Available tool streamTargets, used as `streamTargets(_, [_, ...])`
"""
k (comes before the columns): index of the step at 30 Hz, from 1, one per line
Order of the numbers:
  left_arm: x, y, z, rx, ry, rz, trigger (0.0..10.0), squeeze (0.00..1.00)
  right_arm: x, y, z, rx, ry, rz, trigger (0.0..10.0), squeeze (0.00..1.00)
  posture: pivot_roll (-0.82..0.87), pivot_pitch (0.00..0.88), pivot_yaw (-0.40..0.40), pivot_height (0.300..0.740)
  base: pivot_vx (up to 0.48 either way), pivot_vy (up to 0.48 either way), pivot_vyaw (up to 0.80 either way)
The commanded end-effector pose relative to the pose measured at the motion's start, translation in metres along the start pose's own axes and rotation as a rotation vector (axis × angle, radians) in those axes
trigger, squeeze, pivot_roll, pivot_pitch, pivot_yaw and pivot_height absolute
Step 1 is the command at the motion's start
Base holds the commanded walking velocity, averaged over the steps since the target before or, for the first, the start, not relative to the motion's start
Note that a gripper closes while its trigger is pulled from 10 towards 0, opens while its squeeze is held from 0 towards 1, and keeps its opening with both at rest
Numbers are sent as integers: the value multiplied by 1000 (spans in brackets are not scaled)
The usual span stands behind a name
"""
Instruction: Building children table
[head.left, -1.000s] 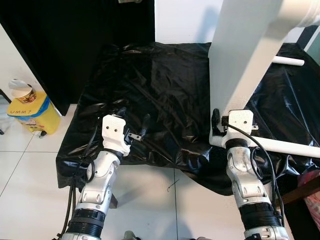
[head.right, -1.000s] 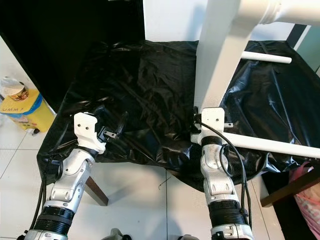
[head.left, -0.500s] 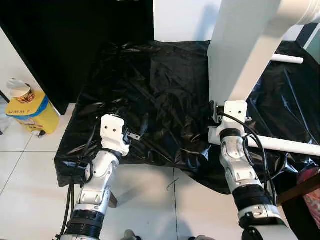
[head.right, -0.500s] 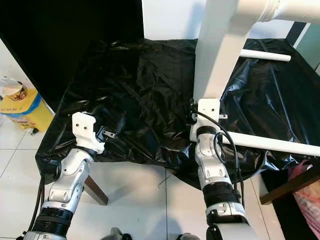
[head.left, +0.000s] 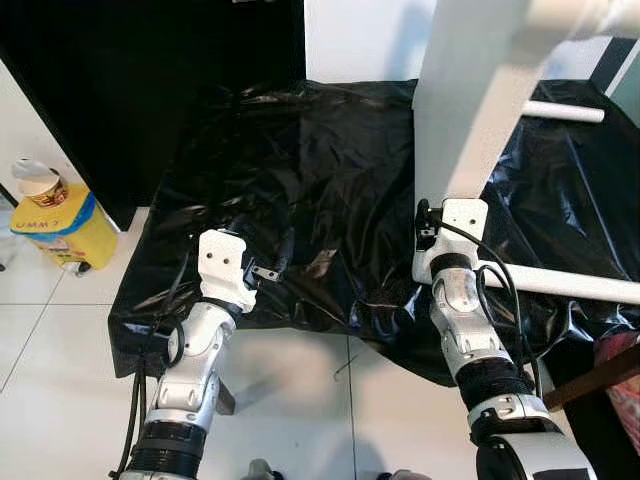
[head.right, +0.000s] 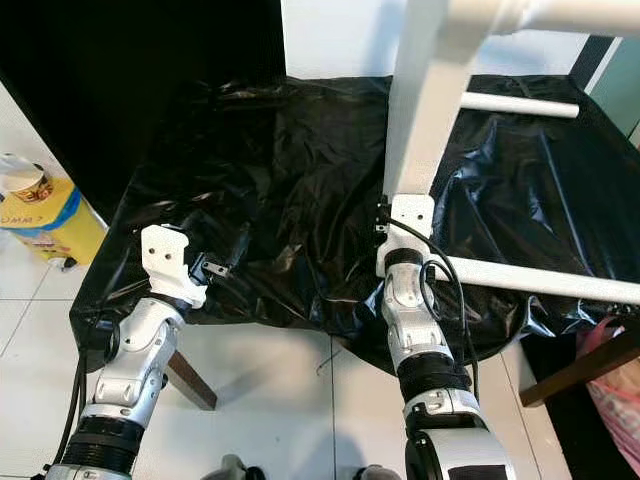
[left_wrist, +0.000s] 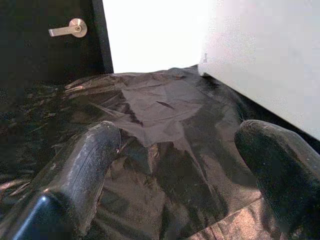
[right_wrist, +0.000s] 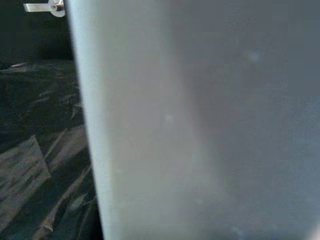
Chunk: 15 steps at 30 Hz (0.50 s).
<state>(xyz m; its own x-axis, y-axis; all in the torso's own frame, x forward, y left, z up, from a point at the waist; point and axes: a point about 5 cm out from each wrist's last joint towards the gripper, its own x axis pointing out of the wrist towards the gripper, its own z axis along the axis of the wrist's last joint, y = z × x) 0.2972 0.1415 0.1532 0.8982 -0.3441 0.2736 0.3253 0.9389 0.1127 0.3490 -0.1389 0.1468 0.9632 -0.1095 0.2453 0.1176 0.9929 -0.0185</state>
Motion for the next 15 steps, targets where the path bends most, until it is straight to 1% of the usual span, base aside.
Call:
streamTargets(1, [-2,2,0,2,6,-1,10000,0,2,13,3,16,-13,67,0,0,19,85,5,740,0,0,0])
streamTargets(6, [-2,3,0,5,5,5,10000,0,1,18,3,35,-15,93,0,0,19,84,5,740,0,0,0])
streamTargets(10, [-3,8,1,14,4,9,10000,0,-3,31,6,89,-53,181,0,0,21,83,5,740,0,0,0])
streamTargets(11, [-3,8,1,14,4,9,10000,0,-3,31,6,89,-53,181,0,0,21,83,5,740,0,0,0])
streamTargets(13, [-4,11,2,21,4,14,10000,0,-6,37,9,114,-74,219,0,0,22,84,5,740,0,0,0])
streamTargets(15, [-4,13,2,24,5,17,10000,0,-7,39,11,125,-84,234,0,0,22,84,5,740,0,0,0])
